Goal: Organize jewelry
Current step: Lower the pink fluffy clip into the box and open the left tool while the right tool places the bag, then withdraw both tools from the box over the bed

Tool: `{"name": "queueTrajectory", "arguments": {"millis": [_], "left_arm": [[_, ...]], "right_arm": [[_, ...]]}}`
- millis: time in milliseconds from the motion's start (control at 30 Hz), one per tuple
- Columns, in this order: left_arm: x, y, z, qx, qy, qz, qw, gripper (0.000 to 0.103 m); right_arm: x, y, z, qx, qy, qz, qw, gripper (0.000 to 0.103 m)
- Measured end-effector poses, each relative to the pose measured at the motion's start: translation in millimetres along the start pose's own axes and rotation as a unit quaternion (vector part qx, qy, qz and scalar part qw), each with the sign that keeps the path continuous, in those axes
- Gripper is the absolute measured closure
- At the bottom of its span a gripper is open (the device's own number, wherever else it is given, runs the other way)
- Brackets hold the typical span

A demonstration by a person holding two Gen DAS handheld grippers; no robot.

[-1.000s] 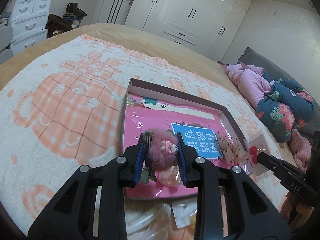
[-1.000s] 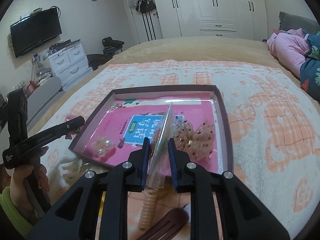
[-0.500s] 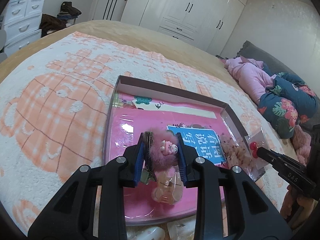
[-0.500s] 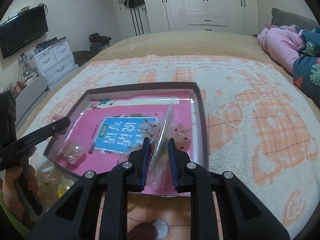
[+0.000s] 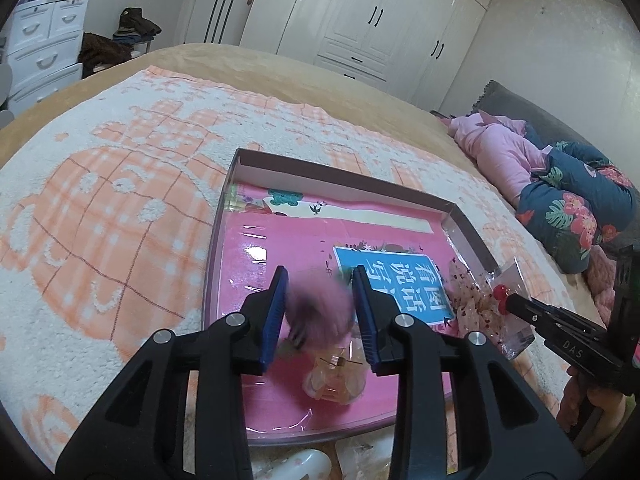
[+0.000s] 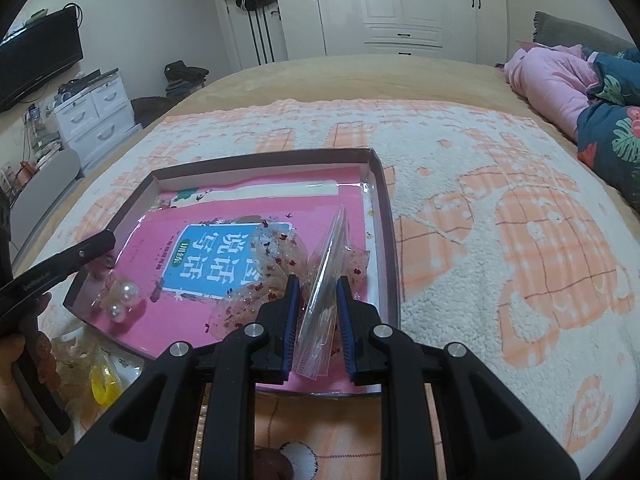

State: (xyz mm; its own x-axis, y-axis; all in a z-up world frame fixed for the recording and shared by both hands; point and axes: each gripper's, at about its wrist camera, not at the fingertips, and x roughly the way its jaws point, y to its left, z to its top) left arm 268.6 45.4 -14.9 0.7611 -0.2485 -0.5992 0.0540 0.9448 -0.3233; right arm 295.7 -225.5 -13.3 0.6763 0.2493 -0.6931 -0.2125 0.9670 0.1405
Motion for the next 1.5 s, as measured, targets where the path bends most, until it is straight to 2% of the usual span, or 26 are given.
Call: {"name": "queueTrajectory", "arguments": {"millis": [600, 733, 900, 967, 1100, 1233, 1500], "left_arm": [[-34.9, 4.8, -1.8, -0.001, -0.037, 0.012, 0.9992, 0.049], [-45.4, 6.9, -2.8, -0.006, -0.046, 0.015, 0.9988, 0.043], [-58.4, 6.1, -4.6, -0.009, -0.055, 0.017, 0.9983, 0.034], [-64.0, 5.4, -4.8, -0.010, -0.059, 0.016, 0.9981, 0.030], [-77.0, 2.6, -5.6, -0.011, -0.067, 0.015, 0.9975, 0.019], [-89.2, -1.6, -7.8, -0.009, -0.077, 0.015, 0.9969, 0.012], [-115.3, -5.5, -13.1, -0.009, -0.093, 0.014, 0.9955, 0.011]], "right_arm": [[-7.9, -10.8, -9.5, 0.023, 0.004, -0.001, 1.000, 0.080], [-14.1, -12.0, -12.9, 0.028, 0.000, -0.002, 1.000, 0.069], [-28.4, -9.7, -14.8, 0.027, -0.011, -0.003, 1.000, 0.063], [-36.7, -8.0, -15.9, 0.026, -0.018, -0.002, 1.000, 0.055], [-51.6, -2.7, -17.5, 0.019, -0.029, 0.001, 0.999, 0.050], [-66.8, 4.2, -20.5, 0.013, -0.039, 0.007, 0.999, 0.044], [-92.5, 15.3, -28.7, 0.006, -0.051, 0.018, 0.999, 0.040]]}}
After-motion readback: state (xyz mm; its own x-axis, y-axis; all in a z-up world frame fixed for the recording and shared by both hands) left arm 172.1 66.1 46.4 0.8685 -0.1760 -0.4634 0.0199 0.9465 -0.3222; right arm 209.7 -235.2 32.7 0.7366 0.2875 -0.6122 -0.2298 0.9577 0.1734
